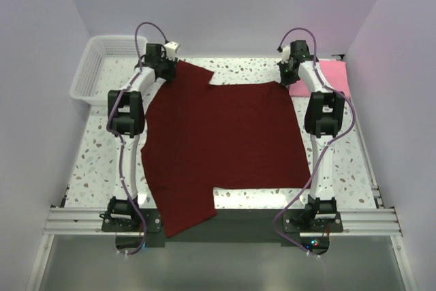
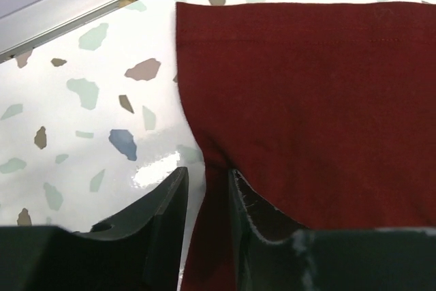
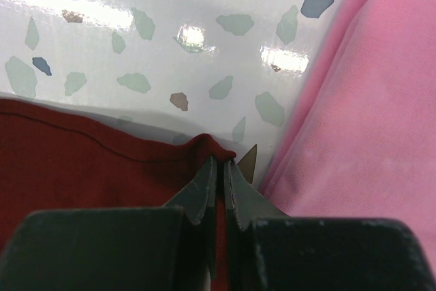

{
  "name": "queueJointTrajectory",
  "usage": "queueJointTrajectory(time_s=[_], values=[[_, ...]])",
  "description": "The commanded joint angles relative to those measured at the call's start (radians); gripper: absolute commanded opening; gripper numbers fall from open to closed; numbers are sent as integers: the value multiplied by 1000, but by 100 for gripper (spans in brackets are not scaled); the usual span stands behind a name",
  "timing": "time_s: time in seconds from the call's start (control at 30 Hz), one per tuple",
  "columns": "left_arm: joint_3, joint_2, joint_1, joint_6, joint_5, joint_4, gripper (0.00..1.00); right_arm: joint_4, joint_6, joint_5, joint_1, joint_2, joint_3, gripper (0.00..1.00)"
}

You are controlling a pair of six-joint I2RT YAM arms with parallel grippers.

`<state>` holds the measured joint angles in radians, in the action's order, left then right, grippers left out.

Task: Fold and stack the t-shirts
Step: Fold the tshirt

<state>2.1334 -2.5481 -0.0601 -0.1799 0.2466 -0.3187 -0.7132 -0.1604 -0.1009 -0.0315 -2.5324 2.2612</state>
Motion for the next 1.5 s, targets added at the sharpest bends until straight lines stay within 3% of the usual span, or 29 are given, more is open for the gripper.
queueJointTrajectory(time_s=[0.0,0.3,0.73,0.97,1.3,1.47], values=[[-32,-6,-21,-50,-41,-117,34,-94,-1,-3,-1,-29,-3,0],[-9,0,-9,-29,-15,-91,0,-92,-8,-17,-1,-9,-5,0],[-216,301,13,-49,141,72,0,40,-7,-37,4,161,-109,0],[-317,388,16,-69,167,101,0,132,4,-80,21,250,-192,0],[-409,500,17,-124,197,101,0,120,-51,-117,28,331,-244,0],[-529,614,20,-168,220,101,0,90,-85,-141,64,377,-278,0]])
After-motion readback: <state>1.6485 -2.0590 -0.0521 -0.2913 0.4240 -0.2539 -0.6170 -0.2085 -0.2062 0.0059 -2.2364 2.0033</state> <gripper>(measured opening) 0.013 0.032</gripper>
